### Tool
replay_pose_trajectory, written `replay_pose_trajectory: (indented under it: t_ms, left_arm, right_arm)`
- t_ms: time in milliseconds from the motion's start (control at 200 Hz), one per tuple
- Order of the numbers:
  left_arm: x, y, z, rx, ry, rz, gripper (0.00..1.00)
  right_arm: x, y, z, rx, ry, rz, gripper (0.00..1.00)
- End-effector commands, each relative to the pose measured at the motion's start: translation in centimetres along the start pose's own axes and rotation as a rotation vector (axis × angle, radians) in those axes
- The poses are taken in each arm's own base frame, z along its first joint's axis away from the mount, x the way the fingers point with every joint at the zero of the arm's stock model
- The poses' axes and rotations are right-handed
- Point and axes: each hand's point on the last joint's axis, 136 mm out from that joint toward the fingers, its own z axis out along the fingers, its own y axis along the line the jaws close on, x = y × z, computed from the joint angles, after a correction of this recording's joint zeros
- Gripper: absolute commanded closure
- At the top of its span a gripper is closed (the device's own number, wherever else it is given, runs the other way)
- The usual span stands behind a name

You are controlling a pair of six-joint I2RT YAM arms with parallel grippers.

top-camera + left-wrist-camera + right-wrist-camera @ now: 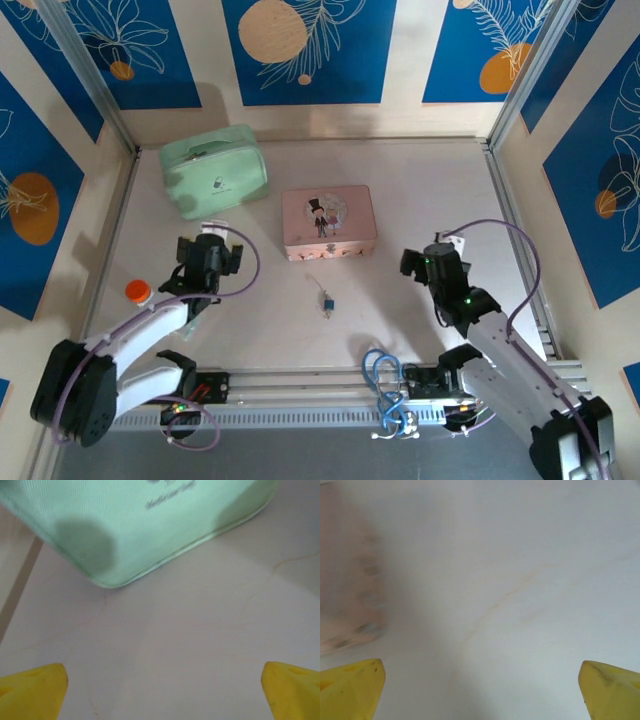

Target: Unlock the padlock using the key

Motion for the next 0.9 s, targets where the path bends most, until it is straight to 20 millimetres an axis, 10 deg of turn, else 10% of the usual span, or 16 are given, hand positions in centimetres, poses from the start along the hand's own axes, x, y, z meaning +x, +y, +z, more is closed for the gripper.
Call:
replay_pose_trajectory:
  t_ms: [0,290,470,770,895]
  left_arm:
    - [-3.1,2.9,1.7,-0.121,-0.153,-0.054,0.00]
    - [-1.2,5.4,6.1,-0.061,-0.163,-0.296,0.00]
    - [-1.2,1.3,7.7,0.142,-0.231,-0.211,0.01]
    - [-1.2,1.3,7.6,0.140,-0.230,-0.211,0.01]
    - [-1.1,1.4,7.6,0.136,-0.225,-0.214,0.00]
  right_arm:
    - [-3.8,-3.6,0.1,0.161,-0.191,0.078,0.01]
    - [-3.6,-5.0,3.8,0.059,-0.306,0.076,0.01]
    - [-5.5,-2.6,6.3,-0.158,-0.346,0.074,0.01]
    - [-5.1,4.8,11.4,-0.275,-0.333,-0.185,0.01]
    - [-4.9,4.0,11.9,-0.337,-0.237,-0.118,0.01]
